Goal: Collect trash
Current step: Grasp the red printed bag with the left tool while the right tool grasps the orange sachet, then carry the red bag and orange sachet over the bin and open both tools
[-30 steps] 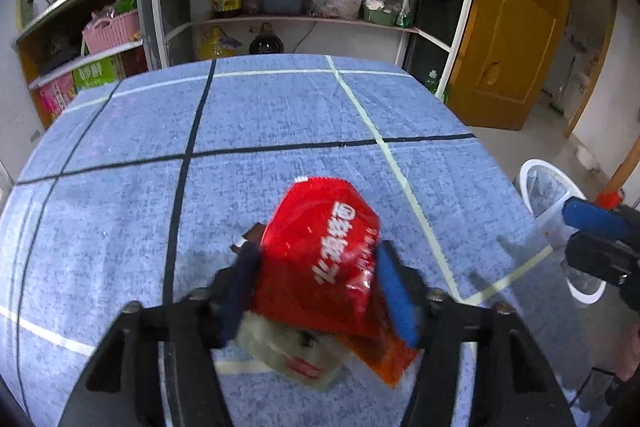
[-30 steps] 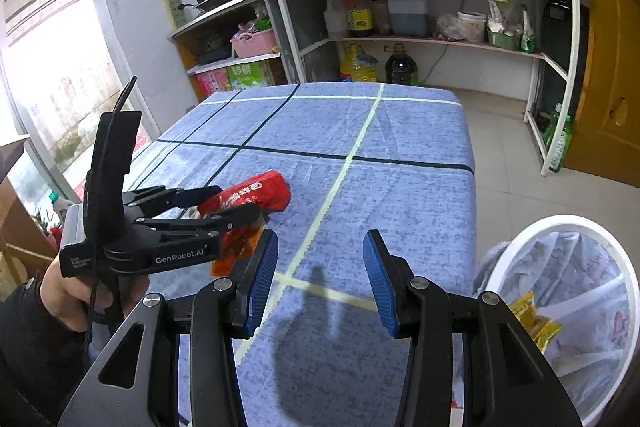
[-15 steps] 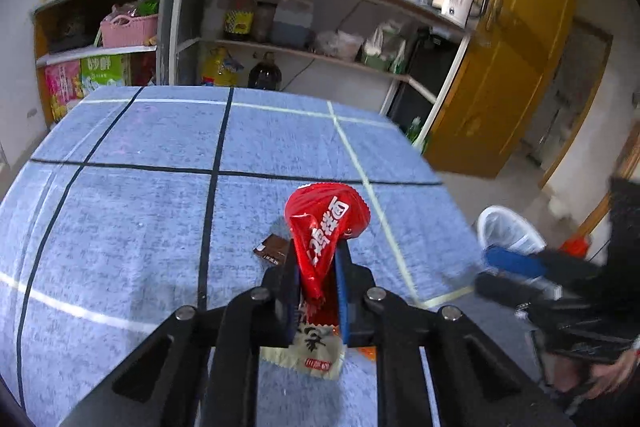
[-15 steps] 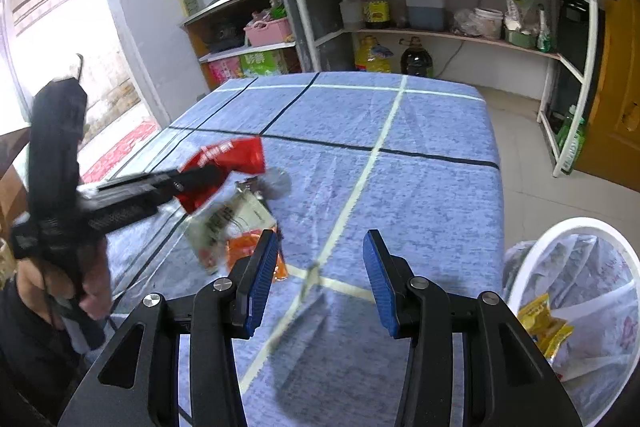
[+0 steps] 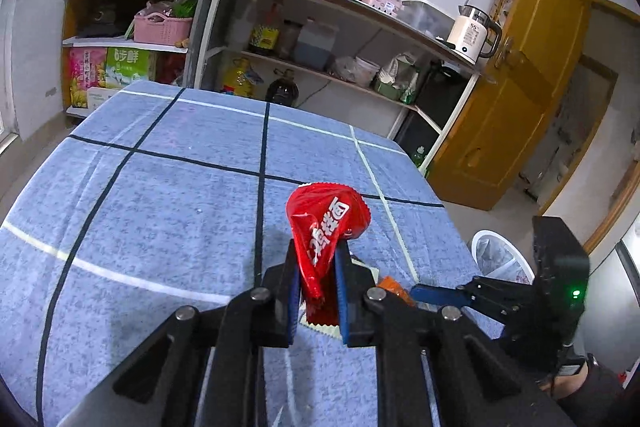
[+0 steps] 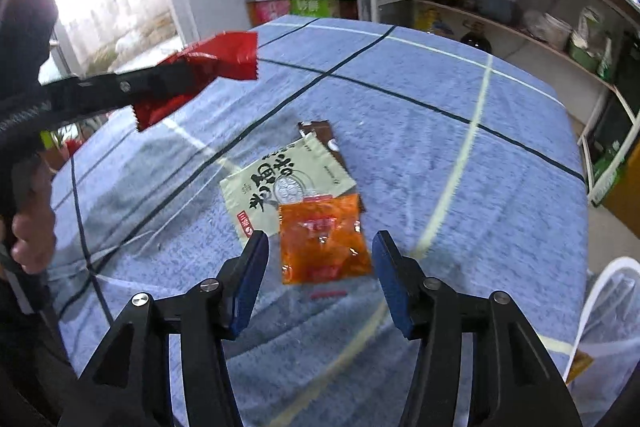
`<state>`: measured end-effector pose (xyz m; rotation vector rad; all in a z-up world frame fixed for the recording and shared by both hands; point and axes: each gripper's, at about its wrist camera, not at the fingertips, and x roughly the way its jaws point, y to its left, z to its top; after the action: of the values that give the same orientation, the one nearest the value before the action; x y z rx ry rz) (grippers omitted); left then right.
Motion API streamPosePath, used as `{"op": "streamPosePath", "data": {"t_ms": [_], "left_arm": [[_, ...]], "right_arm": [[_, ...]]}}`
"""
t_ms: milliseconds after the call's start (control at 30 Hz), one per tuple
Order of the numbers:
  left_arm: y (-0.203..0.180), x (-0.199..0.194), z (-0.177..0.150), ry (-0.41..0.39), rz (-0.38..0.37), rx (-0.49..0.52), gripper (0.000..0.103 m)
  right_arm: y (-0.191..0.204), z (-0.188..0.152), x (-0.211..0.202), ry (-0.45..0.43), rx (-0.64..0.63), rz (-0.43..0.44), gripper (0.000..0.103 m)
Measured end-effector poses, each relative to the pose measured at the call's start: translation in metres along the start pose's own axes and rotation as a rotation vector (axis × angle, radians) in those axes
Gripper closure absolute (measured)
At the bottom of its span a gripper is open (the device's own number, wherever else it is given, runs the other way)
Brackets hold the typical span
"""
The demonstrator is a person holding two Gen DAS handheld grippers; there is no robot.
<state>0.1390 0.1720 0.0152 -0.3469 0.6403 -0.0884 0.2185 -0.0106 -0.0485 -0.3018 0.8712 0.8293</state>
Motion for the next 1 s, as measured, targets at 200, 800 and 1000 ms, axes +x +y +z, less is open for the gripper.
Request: {"op": "streamPosePath", "data": {"t_ms": [200,800,1000], "left_arm": [[0.009,-0.002,-0.005,0.009,0.01,-0.009,0.087],[-0.007,0.002,-0.013,0.034,-0.013,0.025,0.087],[-0.017,0.006,-0.013,0.04,-0.026,0.04,0.087]], "right_arm": [[0.013,0.005,0.014,0.031,-0.084,-0.032,0.036],[-0.004,0.0,0.003,0.021,0.011,-0.048,0.079],[-0.012,-0.003,-0.012,-0.01,0.047,-0.056,0.08]]}}
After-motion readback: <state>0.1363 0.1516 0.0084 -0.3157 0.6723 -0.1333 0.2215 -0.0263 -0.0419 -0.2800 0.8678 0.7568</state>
